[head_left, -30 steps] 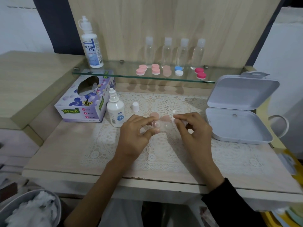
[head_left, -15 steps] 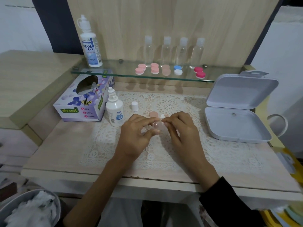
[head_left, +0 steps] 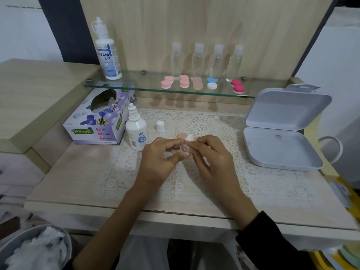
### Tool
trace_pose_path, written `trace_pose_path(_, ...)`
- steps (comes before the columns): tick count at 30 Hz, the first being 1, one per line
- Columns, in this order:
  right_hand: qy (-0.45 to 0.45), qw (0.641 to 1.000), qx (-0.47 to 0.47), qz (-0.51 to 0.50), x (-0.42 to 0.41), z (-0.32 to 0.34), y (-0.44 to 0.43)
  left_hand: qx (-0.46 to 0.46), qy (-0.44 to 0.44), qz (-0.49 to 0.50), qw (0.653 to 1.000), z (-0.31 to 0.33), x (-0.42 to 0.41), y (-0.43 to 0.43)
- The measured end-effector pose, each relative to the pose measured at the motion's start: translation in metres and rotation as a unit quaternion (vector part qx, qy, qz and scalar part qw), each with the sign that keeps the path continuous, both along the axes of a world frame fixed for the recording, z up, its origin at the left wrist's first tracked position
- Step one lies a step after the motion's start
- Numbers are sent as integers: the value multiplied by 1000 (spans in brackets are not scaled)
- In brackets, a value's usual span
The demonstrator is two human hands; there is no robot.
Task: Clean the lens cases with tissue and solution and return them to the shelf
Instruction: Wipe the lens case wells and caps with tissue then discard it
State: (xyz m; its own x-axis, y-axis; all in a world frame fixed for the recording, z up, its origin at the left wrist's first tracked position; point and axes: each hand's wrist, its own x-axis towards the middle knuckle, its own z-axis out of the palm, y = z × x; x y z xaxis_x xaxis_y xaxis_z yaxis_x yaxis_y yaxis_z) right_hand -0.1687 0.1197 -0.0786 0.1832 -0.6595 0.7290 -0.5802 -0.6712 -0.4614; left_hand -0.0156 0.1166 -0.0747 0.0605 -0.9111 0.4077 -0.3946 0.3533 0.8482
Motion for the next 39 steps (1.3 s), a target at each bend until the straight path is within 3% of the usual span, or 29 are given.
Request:
trace_pose_path(3,31,999,-25,28,1,-3,1,0,-11,-10,1000,-2,1,-1)
trace_pose_path(8,-3,1000,-12,-15,-3,1,2,18,18,-2,1000,-2,2,-1)
trace_pose_path(16,-124,987,86,-61,-12,0,-5,25,20,6,999,-2,3,-1)
trace_pose_path(20,-215,959,186,-12,-11,5,-2,29,42,-14,999,-1,3,-1)
trace_pose_path(24,-250,942,217,52,-9,7,1,31,50,-18,998,-2,4,0)
trace_pose_path(31,-258,929,261,43,-9,7,3,31,51,-21,998,-1,3,2)
trace_pose_path(33,-302,907,288,55,-8,7,3,17,40,-26,999,1,3,2)
trace_pose_path(37,-489,777,368,146,-5,9,3,13,54,-47,997,1,2,2)
trace_pose_path(39,-501,768,372,142,-6,9,2,-7,44,-63,997,1,2,2)
